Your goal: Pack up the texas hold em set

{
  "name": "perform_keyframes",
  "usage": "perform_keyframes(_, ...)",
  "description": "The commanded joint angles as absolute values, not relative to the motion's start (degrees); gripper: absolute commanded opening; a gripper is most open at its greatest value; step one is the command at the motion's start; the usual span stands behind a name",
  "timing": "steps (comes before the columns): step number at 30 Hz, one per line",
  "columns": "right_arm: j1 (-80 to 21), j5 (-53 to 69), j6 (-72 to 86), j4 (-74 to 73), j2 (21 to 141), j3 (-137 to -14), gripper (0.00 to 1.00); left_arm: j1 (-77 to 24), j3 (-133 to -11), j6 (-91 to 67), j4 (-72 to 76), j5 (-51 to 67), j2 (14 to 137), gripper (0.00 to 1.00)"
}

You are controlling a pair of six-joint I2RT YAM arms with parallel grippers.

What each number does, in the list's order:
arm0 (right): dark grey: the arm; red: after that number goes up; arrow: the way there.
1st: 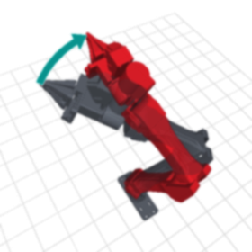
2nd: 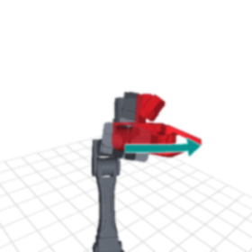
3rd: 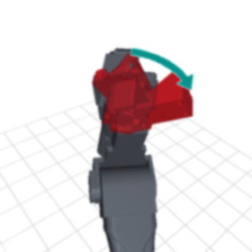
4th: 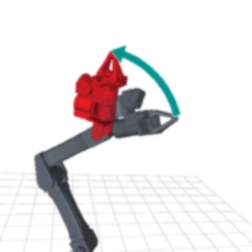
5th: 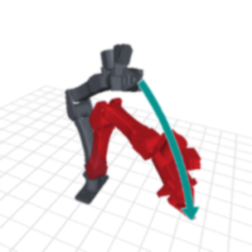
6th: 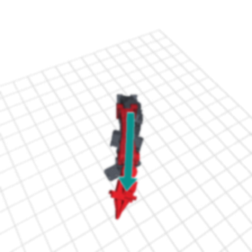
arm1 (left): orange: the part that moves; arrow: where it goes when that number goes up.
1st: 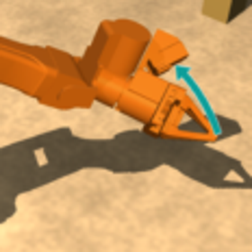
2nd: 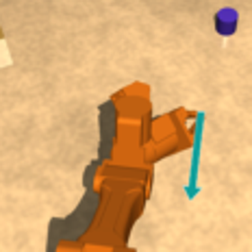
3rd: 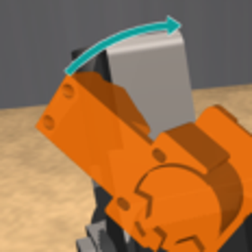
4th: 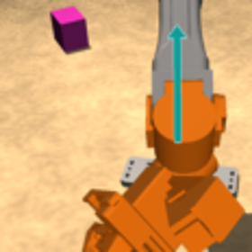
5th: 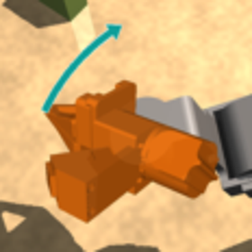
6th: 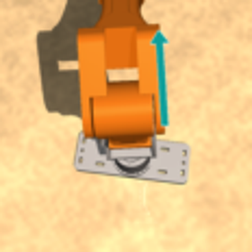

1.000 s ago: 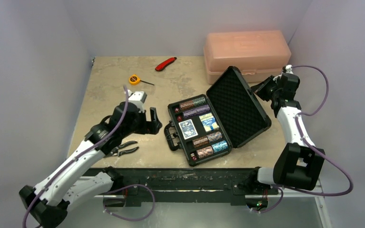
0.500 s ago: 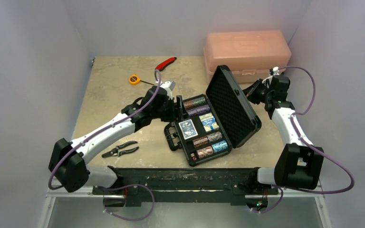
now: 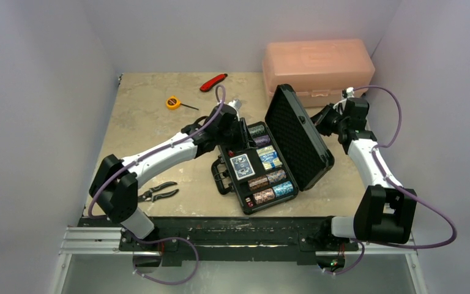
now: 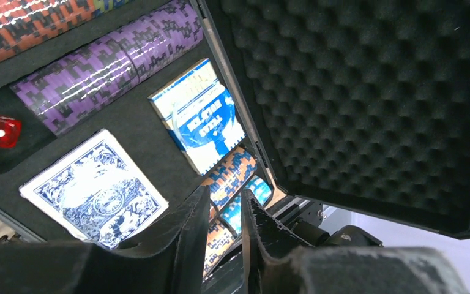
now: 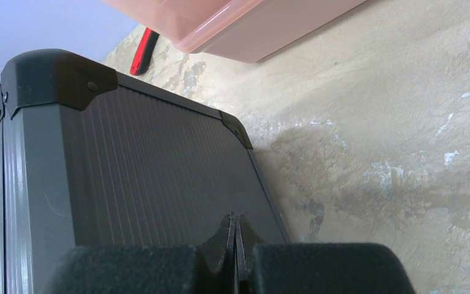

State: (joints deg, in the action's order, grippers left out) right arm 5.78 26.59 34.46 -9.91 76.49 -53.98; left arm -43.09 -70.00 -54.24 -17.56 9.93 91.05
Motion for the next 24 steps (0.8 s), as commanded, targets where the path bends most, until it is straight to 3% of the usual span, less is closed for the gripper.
perform_keyframes(1, 4.95, 28.51, 33.57, -10.45, 75.1, -54.15, 0.0, -43.07, -73.82, -57.31, -14.37, 11.88, 92.1, 0.21)
perform_keyframes(12, 3.84, 28.65, 33.49, -10.63, 74.67, -54.01, 0.0, -43.15, -77.56, -59.69, -13.57, 13.71, 95.45, 0.01)
perform_keyframes(24, 1.23, 28.73, 33.75, -10.23, 73.77, -52.42, 0.0, -43.16, -80.51, -62.93, -12.64, 14.94, 97.73, 0.0)
